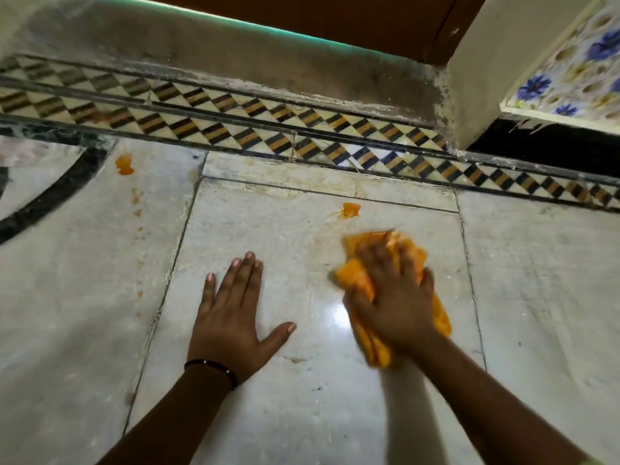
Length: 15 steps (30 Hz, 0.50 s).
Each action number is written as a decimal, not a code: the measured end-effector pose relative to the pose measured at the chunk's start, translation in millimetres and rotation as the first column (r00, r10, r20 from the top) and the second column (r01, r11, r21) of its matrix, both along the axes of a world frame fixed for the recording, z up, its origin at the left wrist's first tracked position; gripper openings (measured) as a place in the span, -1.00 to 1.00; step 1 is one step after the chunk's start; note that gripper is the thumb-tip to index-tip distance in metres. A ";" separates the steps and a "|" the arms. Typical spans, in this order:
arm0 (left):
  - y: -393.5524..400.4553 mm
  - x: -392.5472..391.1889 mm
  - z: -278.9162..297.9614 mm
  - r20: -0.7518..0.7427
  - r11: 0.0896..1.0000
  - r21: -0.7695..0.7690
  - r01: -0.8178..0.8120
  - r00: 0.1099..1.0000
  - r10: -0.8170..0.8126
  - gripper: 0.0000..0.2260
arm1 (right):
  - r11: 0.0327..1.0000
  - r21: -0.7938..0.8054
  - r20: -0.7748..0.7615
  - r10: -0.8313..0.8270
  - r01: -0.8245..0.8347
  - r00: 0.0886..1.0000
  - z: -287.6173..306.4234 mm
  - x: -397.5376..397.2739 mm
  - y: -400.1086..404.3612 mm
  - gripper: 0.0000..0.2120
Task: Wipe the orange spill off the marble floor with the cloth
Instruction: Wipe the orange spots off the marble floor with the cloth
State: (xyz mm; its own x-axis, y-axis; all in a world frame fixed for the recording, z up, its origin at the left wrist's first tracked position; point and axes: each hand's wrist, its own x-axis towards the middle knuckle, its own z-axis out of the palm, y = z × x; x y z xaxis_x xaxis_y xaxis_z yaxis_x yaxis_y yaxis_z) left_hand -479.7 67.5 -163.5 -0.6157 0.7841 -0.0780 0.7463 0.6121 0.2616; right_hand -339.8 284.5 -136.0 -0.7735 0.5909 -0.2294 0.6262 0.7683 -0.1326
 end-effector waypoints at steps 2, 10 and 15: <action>-0.2 -0.5 -3.4 -0.010 1.000 0.025 0.003 1.000 -0.003 -0.15 | 0.996 -0.020 0.020 -0.082 0.082 0.996 -1.0 -42.9 31.4 -0.25; 0.9 -1.3 0.6 0.044 1.000 0.006 -0.015 0.999 0.015 -0.14 | 0.986 0.012 -0.071 0.165 -0.164 0.984 -5.0 -25.6 -15.3 -0.31; 1.8 -0.9 3.1 0.034 0.999 -0.028 -0.014 0.999 0.015 -0.13 | 0.992 0.008 -0.024 -0.130 0.130 0.991 -3.3 -36.7 42.5 -0.28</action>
State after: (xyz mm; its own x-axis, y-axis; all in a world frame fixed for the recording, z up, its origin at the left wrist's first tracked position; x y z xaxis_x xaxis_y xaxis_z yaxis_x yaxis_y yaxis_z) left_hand -480.6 69.4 -160.4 -0.6239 0.7720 -0.1210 0.7279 0.6305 0.2695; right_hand -376.5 327.0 -139.3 -0.6953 0.6886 -0.2058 0.7174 0.6821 -0.1416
